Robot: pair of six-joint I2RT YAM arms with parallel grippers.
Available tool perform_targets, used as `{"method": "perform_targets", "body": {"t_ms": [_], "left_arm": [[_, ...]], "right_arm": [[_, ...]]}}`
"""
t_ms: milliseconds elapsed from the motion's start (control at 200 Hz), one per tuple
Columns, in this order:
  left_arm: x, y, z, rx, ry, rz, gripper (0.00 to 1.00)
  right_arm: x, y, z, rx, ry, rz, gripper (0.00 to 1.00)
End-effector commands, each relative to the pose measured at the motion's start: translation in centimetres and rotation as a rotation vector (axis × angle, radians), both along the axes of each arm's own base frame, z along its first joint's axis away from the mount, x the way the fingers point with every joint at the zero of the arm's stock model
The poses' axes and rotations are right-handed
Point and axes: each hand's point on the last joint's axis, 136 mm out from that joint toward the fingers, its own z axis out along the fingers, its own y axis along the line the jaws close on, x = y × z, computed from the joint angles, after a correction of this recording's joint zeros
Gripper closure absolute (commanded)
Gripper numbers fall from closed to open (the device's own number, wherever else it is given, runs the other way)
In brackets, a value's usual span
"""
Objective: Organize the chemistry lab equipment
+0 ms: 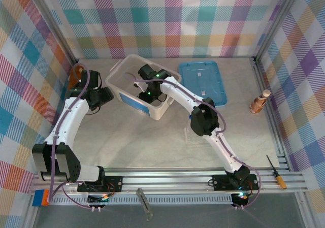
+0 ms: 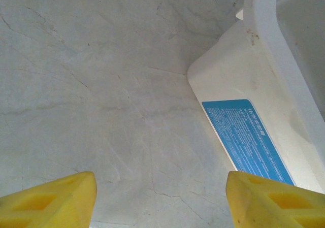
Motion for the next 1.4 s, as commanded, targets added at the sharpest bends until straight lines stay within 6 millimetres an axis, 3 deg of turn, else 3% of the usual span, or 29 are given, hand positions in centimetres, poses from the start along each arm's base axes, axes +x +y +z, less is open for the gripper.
{"method": "perform_targets", "body": {"t_ms": [0,150,240,345,610,795,905,1000,1150,1220,1315,1395], "left_arm": [[0.2,0.3,-0.2,-0.013,-0.006,-0.002,0.32],[0.2,0.3,-0.1,-0.015,-0.008,-0.001,0.32],[0.2,0.5,-0.2,-0.015,-0.007,0.002,0.32],[0.2,0.4,-0.2,-0.018,-0.01,-0.001,0.32],[0.3,0.1,0.1,-0.02,-0.029,-0.031,0.33],[0.2,-0.5,1.6,-0.007,-0.094,-0.063,0.33],[0.3,-1.9,2.5,0.021,-0.123,-0.114,0.33],[0.4,-3.4,3.7,0.048,-0.152,-0.164,0.33],[1.1,-4.9,5.7,0.063,-0.207,-0.191,0.33],[1.6,-5.4,6.4,0.072,-0.216,-0.201,0.33],[2.8,-6.6,7.6,0.092,-0.241,-0.232,0.33],[4.2,-7.9,7.4,0.102,-0.234,-0.27,0.33]], "right_arm": [[-0.2,0.4,0.9,0.02,-0.001,0.025,0.62],[-0.2,0.5,1.7,0.03,-0.012,0.026,0.54],[-0.4,0.6,2.7,0.048,-0.022,0.04,0.45],[-0.1,0.4,4.2,0.058,-0.057,0.034,0.41],[0.8,-0.9,11.3,0.099,-0.211,-0.017,0.32],[1.2,-2.9,16.4,0.123,-0.304,-0.111,0.28],[1.9,-5.7,18.5,0.116,-0.323,-0.248,0.27],[2.5,-9.2,19.4,0.126,-0.286,-0.411,0.27],[2.1,-14.5,20.8,0.26,-0.217,-0.631,0.25],[1.9,-17.4,21.1,0.333,-0.186,-0.737,0.22],[1.7,-21.7,20.5,0.43,-0.122,-0.892,0.15],[1.4,-25.0,19.2,0.471,-0.073,-1.004,0.13]]}}
